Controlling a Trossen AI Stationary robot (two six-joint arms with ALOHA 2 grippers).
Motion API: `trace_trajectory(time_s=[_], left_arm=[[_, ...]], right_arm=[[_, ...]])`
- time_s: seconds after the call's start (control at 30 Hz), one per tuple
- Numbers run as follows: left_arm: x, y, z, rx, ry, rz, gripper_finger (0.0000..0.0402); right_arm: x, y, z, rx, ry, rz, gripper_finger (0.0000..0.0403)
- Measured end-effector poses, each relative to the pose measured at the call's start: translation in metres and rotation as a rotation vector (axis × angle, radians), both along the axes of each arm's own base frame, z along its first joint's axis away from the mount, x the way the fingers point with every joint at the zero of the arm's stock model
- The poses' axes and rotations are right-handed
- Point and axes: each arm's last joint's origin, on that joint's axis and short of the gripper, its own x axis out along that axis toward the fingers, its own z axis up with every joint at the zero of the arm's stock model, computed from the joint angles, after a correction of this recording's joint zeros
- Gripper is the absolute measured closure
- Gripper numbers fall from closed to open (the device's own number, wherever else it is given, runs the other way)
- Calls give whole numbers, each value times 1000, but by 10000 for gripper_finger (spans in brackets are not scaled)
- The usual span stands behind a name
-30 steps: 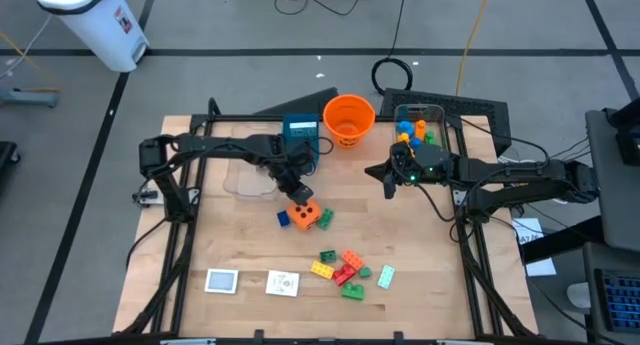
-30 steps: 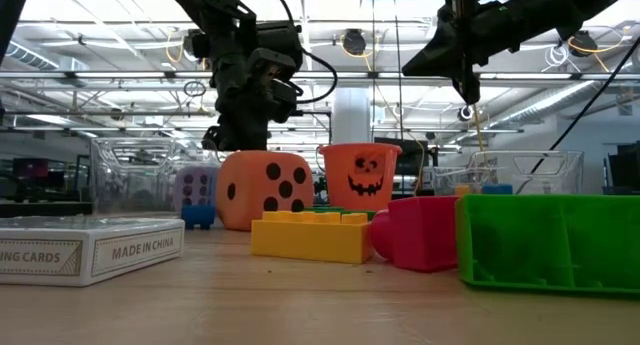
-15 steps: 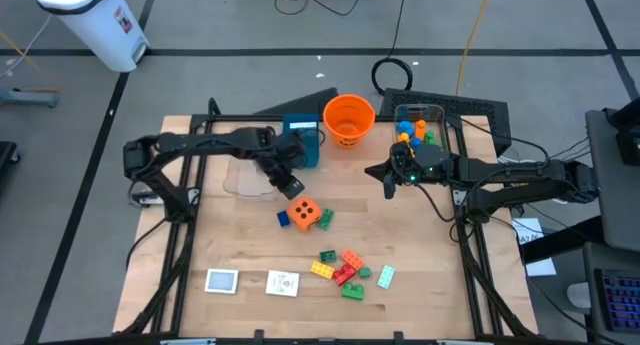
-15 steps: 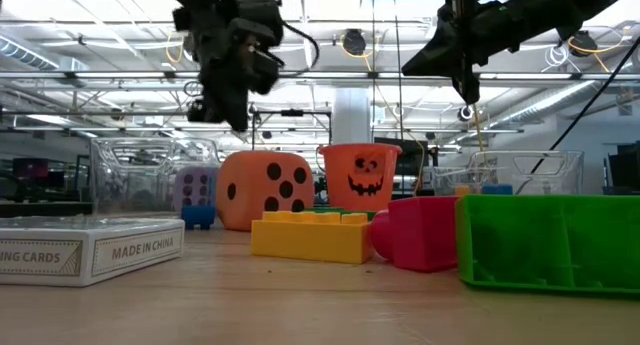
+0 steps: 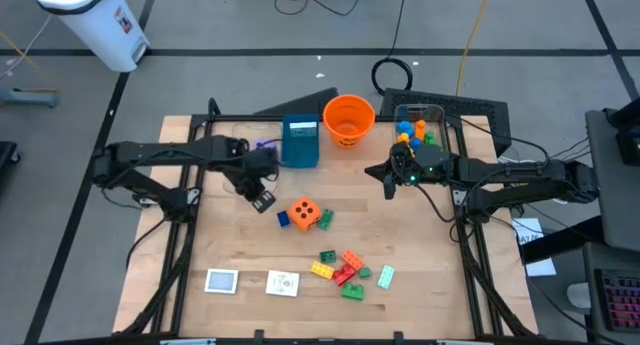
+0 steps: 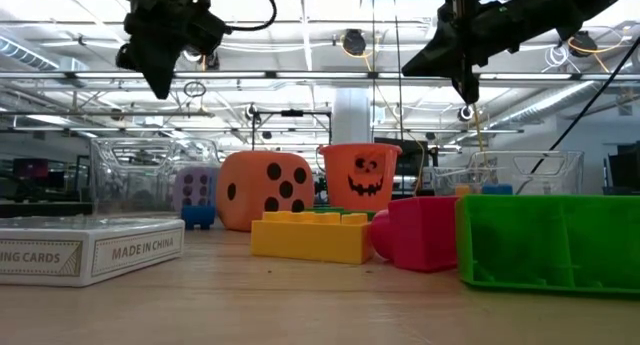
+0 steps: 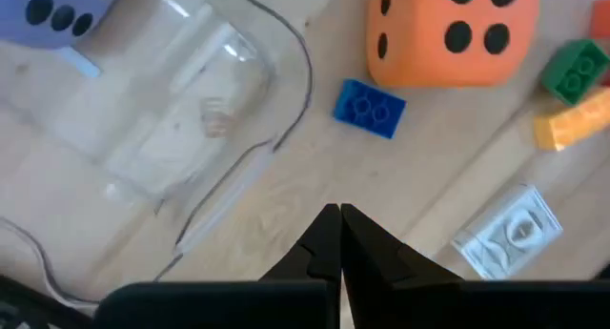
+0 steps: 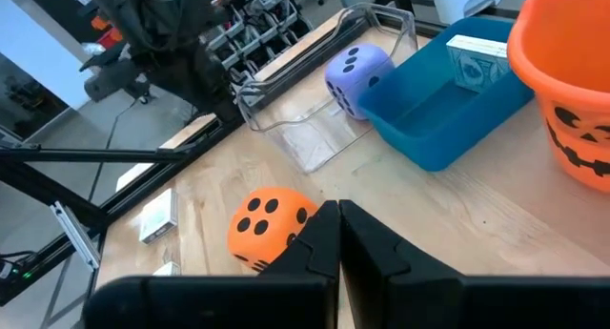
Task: Pick & Place Toys
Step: Adjust the left transparent bin
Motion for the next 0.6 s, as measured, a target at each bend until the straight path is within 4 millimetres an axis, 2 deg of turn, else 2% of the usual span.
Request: trace_trajectory(time_s=[0.1, 0.27, 0.43, 0.6], left_arm=[[4, -6, -6, 2, 24, 16, 390], [13, -5, -27, -3, 104, 55, 379], [17, 2, -47, -1, 184, 70, 397], [21, 17, -58, 71, 234, 98, 382]], right_arm=[[0, 0, 0, -7, 1, 1, 403], [0, 0, 0, -8, 3, 1, 403], [0, 0, 0, -7, 4, 0, 403], [0, 0, 0, -5, 4, 0, 403]])
